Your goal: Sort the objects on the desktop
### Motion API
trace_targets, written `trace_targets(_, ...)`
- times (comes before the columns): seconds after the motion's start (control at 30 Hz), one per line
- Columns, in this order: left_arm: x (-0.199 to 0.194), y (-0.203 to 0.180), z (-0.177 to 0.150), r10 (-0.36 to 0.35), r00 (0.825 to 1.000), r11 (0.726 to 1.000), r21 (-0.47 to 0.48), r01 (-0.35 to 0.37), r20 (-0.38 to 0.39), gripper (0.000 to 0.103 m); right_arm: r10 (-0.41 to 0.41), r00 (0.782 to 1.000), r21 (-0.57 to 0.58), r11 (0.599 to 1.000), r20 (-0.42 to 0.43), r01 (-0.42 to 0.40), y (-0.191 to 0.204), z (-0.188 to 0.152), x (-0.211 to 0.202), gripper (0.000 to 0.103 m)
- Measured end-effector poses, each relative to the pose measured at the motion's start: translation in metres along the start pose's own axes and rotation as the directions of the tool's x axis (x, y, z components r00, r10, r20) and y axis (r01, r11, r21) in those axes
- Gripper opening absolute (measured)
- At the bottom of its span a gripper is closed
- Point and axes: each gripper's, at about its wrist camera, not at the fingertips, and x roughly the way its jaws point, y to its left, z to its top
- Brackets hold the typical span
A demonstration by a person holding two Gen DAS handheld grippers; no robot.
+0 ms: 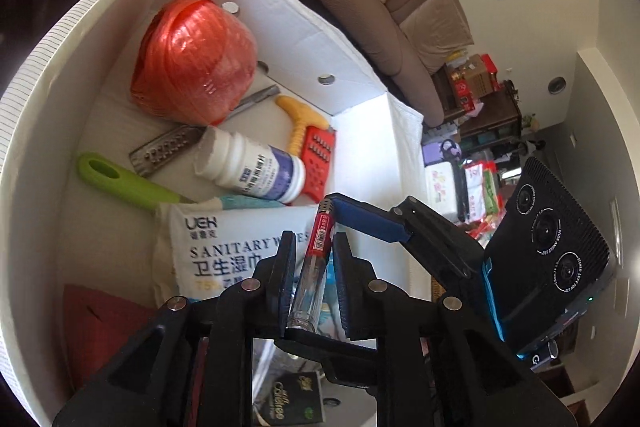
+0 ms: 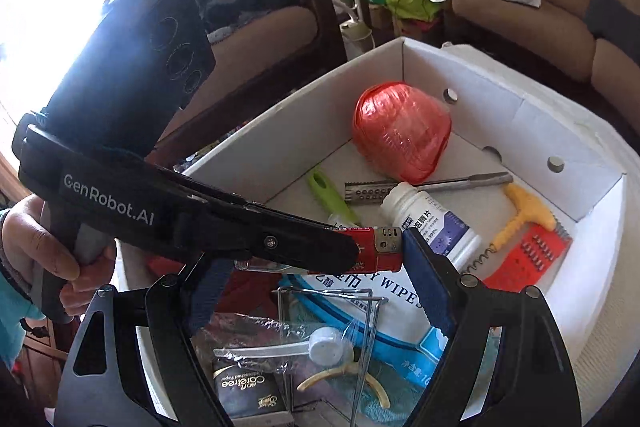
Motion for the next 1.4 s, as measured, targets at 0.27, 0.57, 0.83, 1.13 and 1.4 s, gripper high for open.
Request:
trace_targets(0.27, 0.012, 0.012, 0.012, 0.093, 0.995, 0.996, -0.015, -0.092, 0.021, 0.04, -0.093, 0.987, 0.044, 0.994, -0.133, 0.1, -0.02, -0.001, 0.048, 0.081)
trace_targets(0.57, 0.011, 0.008, 0.002, 0.122, 0.992, 0.992, -0.019, -0.121, 0.024, 0.051, -0.165, 0.973, 0.051, 0.983, -0.16, 0.175, -0.026, -0.012, 0.053, 0.087)
trace_targets(0.83, -0.001, -0.002, -0.009, 0.141, 0.988, 0.99, -0.029, -0.14, 0.064, 0.082, -0.178, 0.977, 0.061, 0.981, -0.118, 0.186, -0.025, -0.018, 0.028, 0.103)
trace_targets(1.13, -0.021, -0.03, -0.025, 0.206, 0.972, 0.978, -0.005, -0.207, 0.11, 0.103, -0.197, 0.978, 0.077, 0.976, -0.069, 0.202, -0.019, -0.024, -0.017, 0.103)
trace_targets(1.4, -0.039, -0.071, -0.053, 0.268, 0.951, 0.959, 0.048, -0.278, 0.151, 0.103, -0.25, 0.968, 0.037, 0.968, -0.006, 0.25, 0.002, -0.032, -0.072, 0.103)
